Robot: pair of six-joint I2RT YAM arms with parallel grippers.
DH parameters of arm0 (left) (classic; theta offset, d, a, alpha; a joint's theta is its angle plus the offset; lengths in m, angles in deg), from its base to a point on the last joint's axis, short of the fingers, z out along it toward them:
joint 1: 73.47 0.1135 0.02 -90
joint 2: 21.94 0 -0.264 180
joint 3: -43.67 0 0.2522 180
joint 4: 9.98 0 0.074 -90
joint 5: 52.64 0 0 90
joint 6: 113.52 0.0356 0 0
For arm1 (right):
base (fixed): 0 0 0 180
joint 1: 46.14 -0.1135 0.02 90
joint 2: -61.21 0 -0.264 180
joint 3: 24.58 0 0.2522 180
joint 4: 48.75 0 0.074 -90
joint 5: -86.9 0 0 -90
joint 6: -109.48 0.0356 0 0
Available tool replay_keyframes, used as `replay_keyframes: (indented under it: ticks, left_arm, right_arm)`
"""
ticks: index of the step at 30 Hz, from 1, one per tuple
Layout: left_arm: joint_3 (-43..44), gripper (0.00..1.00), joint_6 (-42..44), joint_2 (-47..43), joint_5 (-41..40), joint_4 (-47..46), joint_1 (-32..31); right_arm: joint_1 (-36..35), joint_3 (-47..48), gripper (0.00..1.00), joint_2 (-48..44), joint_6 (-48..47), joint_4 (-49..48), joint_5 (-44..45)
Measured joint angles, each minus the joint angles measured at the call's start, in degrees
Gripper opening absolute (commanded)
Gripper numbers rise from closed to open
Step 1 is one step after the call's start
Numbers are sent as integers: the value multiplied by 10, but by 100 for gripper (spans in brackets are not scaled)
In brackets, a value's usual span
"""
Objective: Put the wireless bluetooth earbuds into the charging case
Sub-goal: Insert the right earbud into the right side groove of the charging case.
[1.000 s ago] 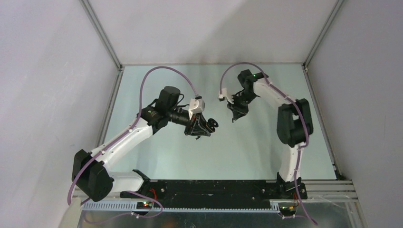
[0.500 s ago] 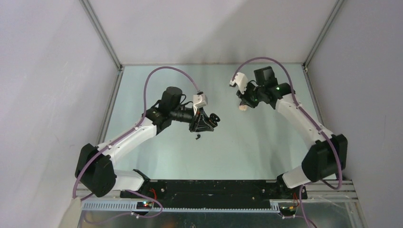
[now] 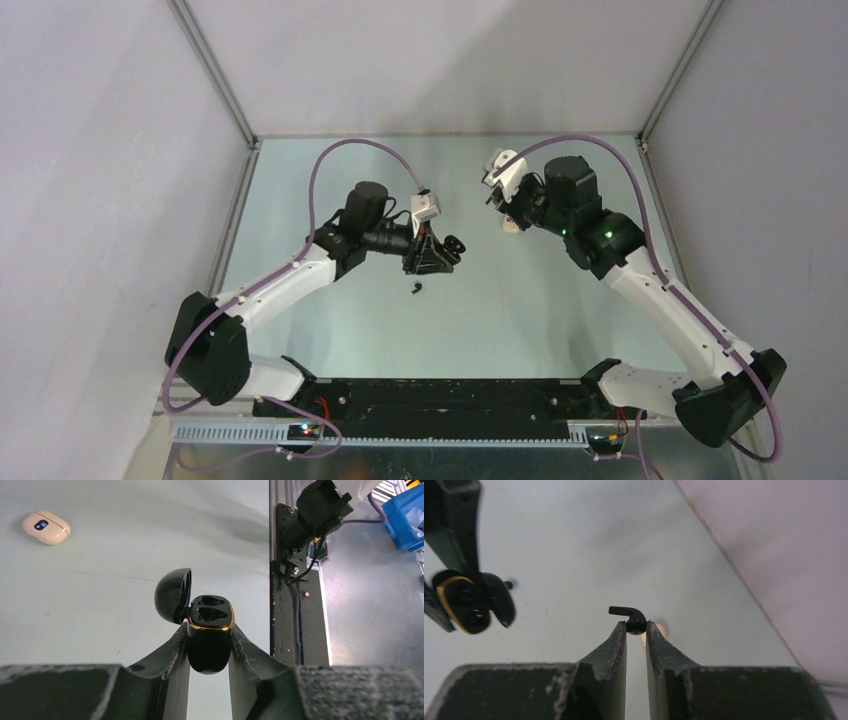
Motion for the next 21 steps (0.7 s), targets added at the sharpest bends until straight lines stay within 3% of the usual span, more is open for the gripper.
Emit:
replay_keyframes:
  ticks: [10,21]
  left_arm:
    - [0,0,-24,2,-13,-15,7]
    - [0,0,-77,14,-12,-57,34]
  right_arm:
    - [-122,-9,3,-5,33,-24,43]
    - [-168,-14,2,17,47,-24,71]
